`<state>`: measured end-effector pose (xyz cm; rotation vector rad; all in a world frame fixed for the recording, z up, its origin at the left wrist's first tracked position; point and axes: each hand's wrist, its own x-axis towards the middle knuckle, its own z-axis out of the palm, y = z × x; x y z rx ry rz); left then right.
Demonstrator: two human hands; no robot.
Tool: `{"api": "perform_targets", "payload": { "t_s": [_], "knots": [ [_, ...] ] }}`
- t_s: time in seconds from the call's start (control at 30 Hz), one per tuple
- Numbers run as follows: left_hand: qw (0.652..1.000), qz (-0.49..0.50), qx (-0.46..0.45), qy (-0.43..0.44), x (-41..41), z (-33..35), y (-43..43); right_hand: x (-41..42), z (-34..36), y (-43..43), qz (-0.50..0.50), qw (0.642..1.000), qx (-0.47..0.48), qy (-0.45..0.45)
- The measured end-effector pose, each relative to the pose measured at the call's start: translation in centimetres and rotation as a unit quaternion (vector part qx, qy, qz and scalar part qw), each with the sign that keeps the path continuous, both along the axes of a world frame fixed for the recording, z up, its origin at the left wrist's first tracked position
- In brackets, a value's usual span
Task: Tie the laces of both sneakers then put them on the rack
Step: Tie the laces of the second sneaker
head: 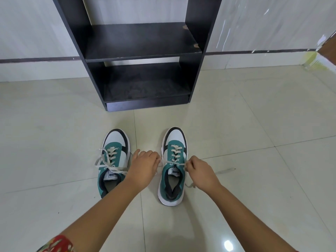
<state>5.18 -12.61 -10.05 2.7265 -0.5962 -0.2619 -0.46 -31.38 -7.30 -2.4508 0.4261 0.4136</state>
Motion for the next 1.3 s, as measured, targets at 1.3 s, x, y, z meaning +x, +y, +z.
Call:
{"api": "perform_targets", "payload": {
  "t_s": [1.3],
  "knots": [
    [0.793,0.119,-0.423,0.422,0.3,4.2,-3.4,0.6,0.7,1.9,-0.083,0.885,0.452,-0.073]
  ]
}}
